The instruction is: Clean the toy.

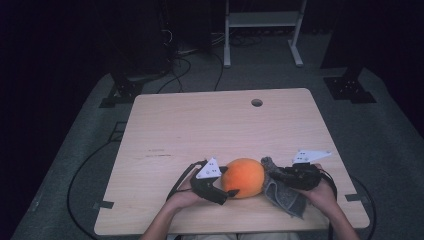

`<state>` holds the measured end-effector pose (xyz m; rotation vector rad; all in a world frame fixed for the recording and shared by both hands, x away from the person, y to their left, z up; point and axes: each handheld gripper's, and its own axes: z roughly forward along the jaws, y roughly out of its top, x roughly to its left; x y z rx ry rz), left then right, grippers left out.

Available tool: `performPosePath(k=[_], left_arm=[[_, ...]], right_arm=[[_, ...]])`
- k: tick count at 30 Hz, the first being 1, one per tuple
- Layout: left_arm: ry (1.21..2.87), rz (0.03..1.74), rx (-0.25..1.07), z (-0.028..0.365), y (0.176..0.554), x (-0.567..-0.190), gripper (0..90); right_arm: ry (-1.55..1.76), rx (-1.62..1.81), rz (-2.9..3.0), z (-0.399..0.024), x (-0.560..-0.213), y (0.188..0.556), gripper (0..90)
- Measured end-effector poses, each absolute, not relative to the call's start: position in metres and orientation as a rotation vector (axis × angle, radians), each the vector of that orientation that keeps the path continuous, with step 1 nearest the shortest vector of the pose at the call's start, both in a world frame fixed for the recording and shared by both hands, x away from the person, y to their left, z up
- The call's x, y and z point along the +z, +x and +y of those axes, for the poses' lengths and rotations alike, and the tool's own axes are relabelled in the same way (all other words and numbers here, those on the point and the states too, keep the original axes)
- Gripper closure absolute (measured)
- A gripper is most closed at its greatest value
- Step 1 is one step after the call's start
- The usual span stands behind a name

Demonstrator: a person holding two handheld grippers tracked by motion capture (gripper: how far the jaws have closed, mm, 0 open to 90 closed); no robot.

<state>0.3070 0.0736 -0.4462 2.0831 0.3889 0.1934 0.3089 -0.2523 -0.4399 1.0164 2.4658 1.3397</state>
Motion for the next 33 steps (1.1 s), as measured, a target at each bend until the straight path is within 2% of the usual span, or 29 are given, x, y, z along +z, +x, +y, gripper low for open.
performPosePath(k=[4,11,16,22,25,29,33], left_arm=[[2.089,0.379,0.214,0.072,0.305,-0.445,15.9],[2.12,0.311,0.254,0.064,0.3,-0.444,16.2],[2.108,0.315,0.251,0.068,0.3,-0.444,16.0],[2.103,0.321,0.241,0.069,0.301,-0.445,16.1],[2.116,0.311,0.244,0.067,0.3,-0.444,16.6],[2.138,0.28,0.273,0.063,0.297,-0.444,16.7],[2.134,0.286,0.27,0.068,0.298,-0.442,16.4]], right_arm=[[1.011,1.299,2.483,-0.254,-0.442,0.307,72.2],[0.73,1.472,2.443,-0.22,-0.395,0.29,72.0],[0.75,1.451,2.469,-0.209,-0.404,0.297,71.7],[0.893,1.347,2.449,-0.237,-0.42,0.303,71.8],[0.91,1.381,2.418,-0.244,-0.413,0.3,71.7],[0.798,1.454,2.421,-0.226,-0.397,0.293,71.5],[0.765,1.38,2.461,-0.212,-0.405,0.296,70.9]])
